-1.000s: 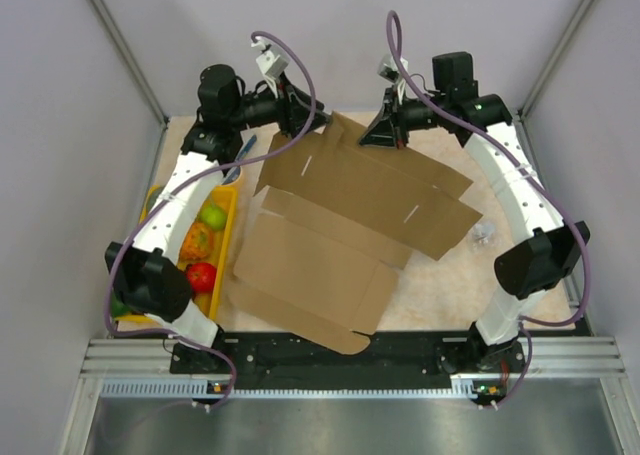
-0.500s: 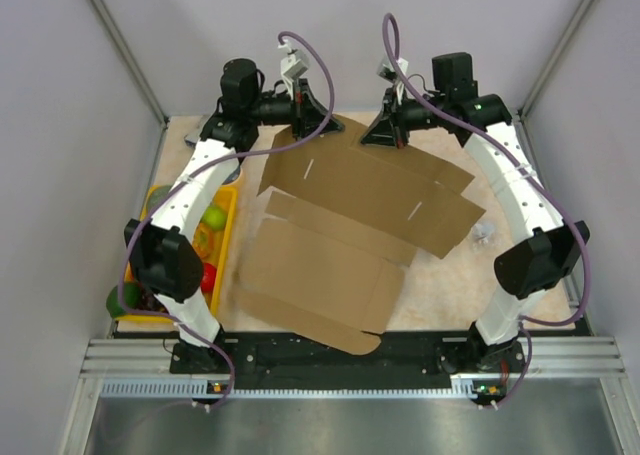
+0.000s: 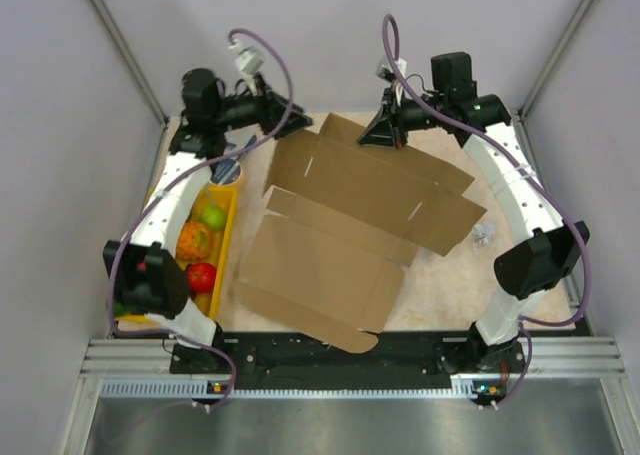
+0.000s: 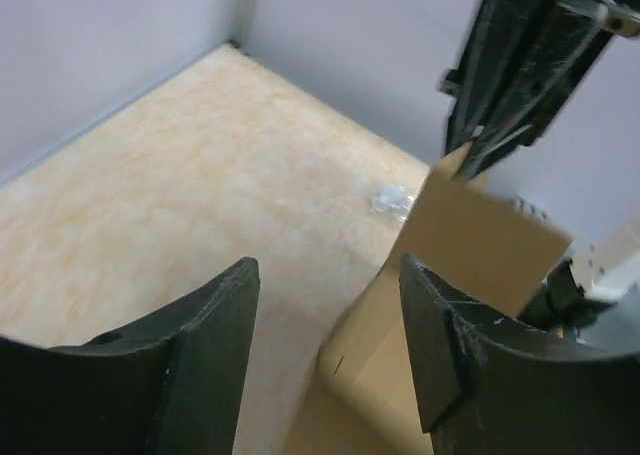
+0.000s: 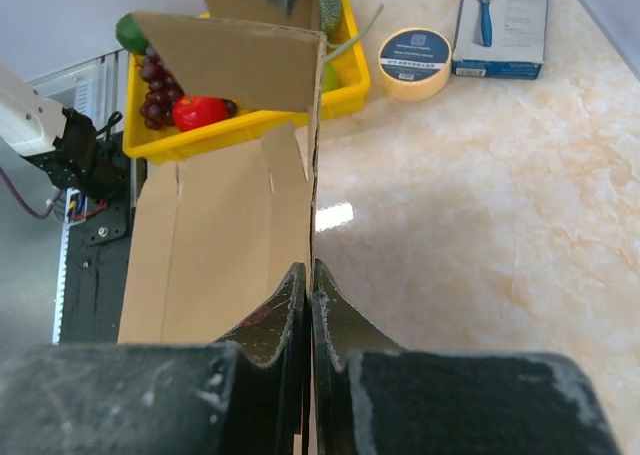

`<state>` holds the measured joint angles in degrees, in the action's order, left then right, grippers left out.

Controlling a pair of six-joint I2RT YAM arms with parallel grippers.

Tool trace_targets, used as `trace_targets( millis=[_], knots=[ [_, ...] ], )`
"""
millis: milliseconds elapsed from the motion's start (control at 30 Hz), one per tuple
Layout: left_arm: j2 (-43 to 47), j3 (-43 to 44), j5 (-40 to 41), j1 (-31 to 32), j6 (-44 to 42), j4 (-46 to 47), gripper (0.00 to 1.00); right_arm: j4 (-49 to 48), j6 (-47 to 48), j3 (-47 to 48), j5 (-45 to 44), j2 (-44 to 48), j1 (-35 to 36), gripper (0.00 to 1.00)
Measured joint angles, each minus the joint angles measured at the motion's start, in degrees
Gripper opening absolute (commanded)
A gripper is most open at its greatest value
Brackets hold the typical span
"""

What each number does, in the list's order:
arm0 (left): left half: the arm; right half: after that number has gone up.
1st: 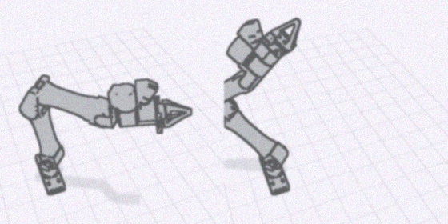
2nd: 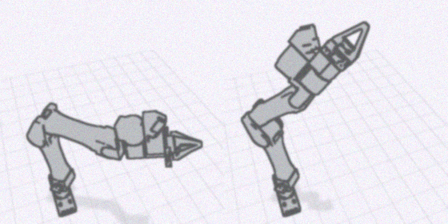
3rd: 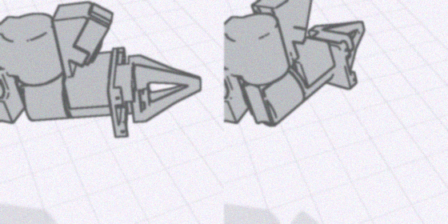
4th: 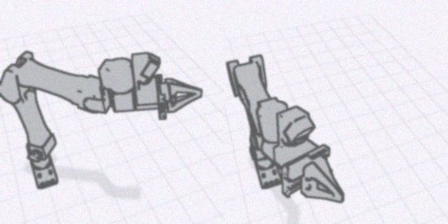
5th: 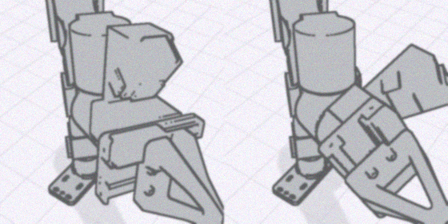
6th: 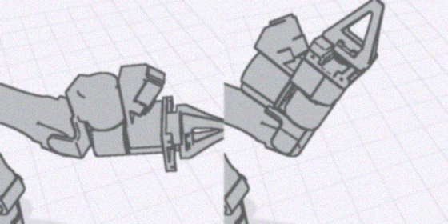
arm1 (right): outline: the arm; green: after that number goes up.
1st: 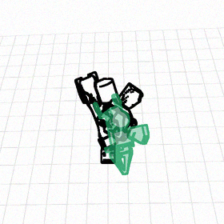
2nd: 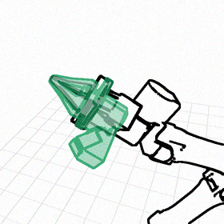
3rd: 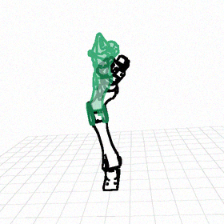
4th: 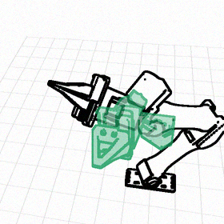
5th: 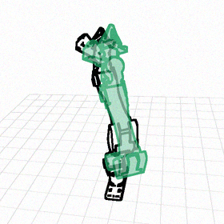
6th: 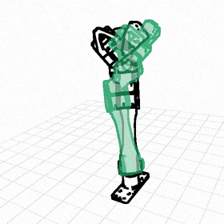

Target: Fold the paper box

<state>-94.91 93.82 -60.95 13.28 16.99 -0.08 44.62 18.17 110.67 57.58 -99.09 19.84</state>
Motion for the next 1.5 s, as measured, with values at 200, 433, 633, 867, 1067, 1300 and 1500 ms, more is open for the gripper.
trace_targets(
  millis=[200, 433, 633, 867, 1067, 1300, 1500],
  knots=[
    [14.5, -18.1, 9.5, -17.3, 9.2, 3.5, 0.39, 0.0, 0.0, -0.2, 1.4, 0.4, -0.9, 0.0],
    [20.5, -37.4, 11.3, -20.6, 15.0, 7.1, 0.4, -0.1, -0.4, -0.4, 3.8, 1.4, -1.6, 0.0],
    [14.4, -44.6, 3.5, -19.6, 20.8, 13.2, 0.34, -0.1, -0.7, -0.4, 4.7, 1.6, -2.0, 0.0],
    [16.3, -49.7, -2.7, -16.3, 22.4, 17.2, 0.33, -0.2, -1.3, -0.4, 5.3, 1.6, -2.8, 0.0],
    [16.9, -51.1, -5.3, -12.4, 23.8, 20.0, 0.45, -0.9, -1.5, -0.4, 5.5, 1.6, -3.5, 0.0],
    [16.7, -52.7, -6.0, -9.8, 23.7, 21.2, 0.54, -1.9, -1.8, -0.4, 5.1, 1.6, -4.2, 0.0],
    [16.7, -52.7, -2.8, -8.7, 19.5, 19.1, 0.73, -1.9, -1.9, -0.4, 4.6, 1.7, -4.3, 0.0]
  ],
)
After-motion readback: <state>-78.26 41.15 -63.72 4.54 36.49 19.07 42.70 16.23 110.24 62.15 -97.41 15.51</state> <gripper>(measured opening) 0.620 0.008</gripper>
